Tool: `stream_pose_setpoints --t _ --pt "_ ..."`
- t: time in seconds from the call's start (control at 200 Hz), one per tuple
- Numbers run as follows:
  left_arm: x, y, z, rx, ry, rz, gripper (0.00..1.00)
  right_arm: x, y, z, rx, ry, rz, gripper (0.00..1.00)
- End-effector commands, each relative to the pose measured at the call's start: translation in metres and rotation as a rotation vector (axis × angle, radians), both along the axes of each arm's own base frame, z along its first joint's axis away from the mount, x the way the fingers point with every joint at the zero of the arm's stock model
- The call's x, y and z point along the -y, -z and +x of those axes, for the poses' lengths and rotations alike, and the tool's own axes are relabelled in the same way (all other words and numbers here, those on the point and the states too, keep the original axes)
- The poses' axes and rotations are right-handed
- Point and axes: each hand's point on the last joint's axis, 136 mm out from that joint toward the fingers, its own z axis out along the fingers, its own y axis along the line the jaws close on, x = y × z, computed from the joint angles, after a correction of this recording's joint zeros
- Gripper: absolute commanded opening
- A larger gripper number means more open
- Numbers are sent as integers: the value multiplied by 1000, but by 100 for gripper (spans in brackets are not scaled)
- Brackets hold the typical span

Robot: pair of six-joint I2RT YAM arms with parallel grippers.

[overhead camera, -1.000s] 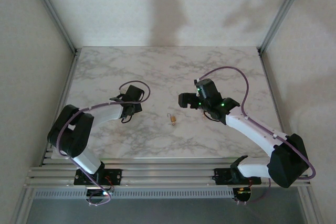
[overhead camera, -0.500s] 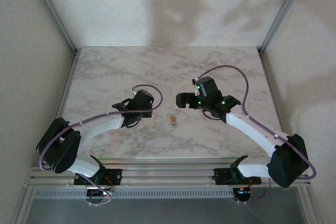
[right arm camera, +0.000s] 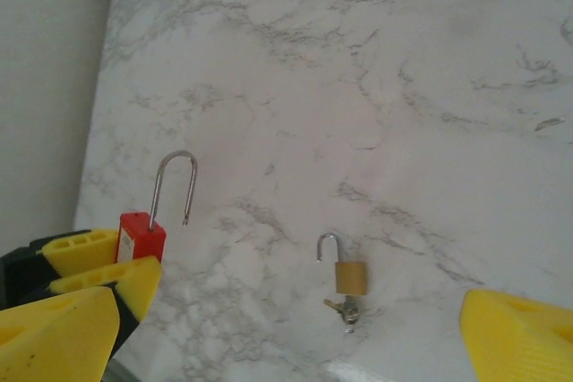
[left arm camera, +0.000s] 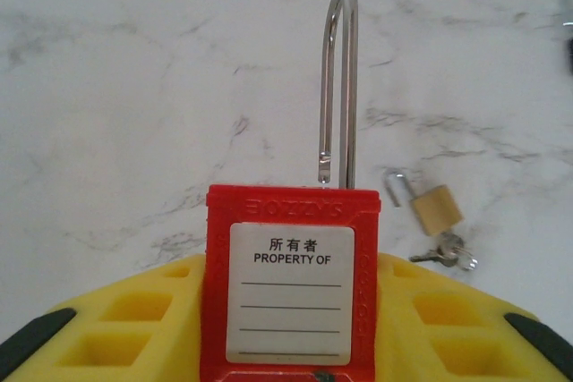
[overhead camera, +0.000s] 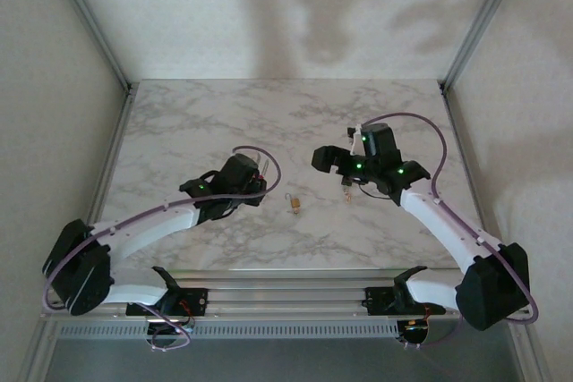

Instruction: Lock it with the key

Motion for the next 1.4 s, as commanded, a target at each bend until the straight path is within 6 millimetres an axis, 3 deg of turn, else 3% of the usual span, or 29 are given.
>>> stream_pose_setpoints --t 0.0,0.265,0.616,0.806,1.396 --pt "10 -13 -8 80 129 -4 0 -14 -1 -6 -55 -54 97 95" --pt "26 -29 -10 214 249 30 0 -34 11 -7 -148 -117 183 88" --pt "60 -14 -7 197 353 72 0 -52 26 -9 -204 -166 212 81" --pt "73 -16 -6 215 387 82 0 -59 36 -9 -237 -179 207 76" --pt "93 -9 -14 209 467 81 0 -66 48 -8 -280 -193 203 46"
